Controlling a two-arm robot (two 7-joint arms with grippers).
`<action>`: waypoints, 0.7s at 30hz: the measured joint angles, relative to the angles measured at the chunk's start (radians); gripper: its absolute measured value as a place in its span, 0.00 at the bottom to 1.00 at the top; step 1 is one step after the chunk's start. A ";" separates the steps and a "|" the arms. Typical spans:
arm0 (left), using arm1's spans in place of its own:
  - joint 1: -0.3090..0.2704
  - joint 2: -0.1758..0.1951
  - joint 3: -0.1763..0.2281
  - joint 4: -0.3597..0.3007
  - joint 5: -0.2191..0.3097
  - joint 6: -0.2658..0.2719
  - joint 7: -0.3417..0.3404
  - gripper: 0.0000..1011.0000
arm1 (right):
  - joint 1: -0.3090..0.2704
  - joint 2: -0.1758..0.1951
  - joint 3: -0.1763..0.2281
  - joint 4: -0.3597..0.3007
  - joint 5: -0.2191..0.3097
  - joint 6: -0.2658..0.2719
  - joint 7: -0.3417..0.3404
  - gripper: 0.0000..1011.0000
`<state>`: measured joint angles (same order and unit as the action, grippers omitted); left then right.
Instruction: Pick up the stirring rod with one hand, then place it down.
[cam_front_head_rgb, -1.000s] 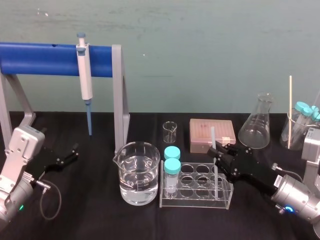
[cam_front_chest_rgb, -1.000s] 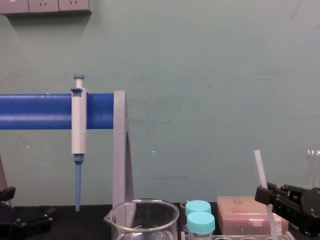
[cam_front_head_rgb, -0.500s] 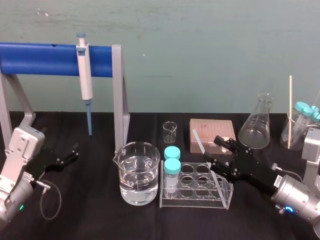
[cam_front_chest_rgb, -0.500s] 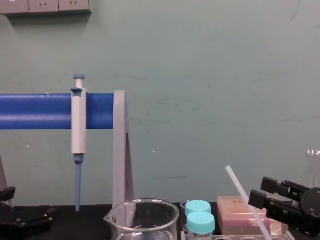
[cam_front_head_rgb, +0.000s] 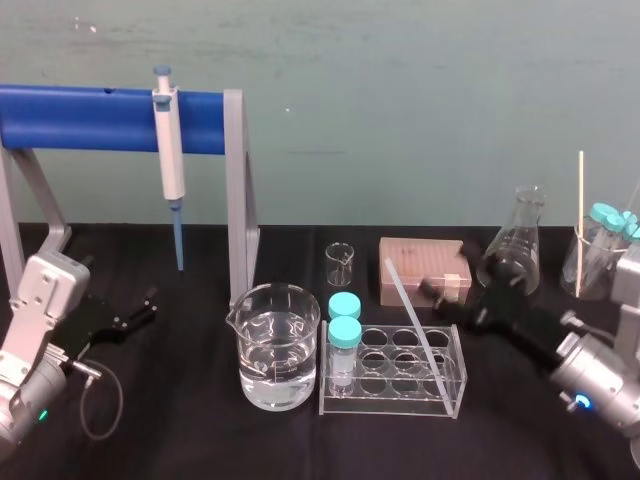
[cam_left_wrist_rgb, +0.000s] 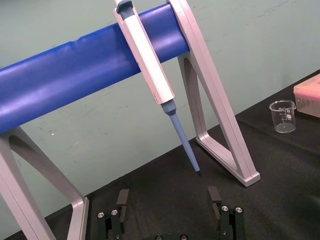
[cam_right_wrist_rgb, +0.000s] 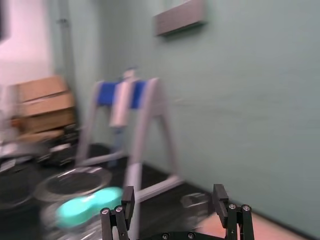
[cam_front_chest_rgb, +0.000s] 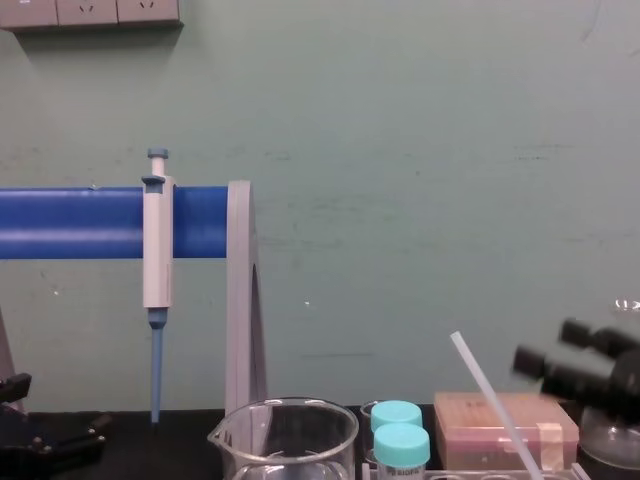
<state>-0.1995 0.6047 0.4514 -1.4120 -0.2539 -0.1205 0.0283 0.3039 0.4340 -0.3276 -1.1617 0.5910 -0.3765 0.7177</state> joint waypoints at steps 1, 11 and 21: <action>0.000 0.000 0.000 0.000 0.000 0.000 0.000 0.99 | -0.008 -0.004 0.013 -0.010 -0.007 -0.002 -0.034 0.99; 0.000 0.000 0.000 0.000 0.000 0.000 0.000 0.99 | -0.094 -0.076 0.117 -0.096 -0.204 0.090 -0.535 0.99; 0.000 0.000 0.000 0.000 0.000 0.000 0.000 0.99 | -0.113 -0.083 0.119 -0.110 -0.245 0.239 -0.598 0.99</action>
<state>-0.1995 0.6047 0.4514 -1.4120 -0.2539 -0.1205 0.0283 0.1914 0.3510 -0.2086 -1.2717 0.3462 -0.1376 0.1196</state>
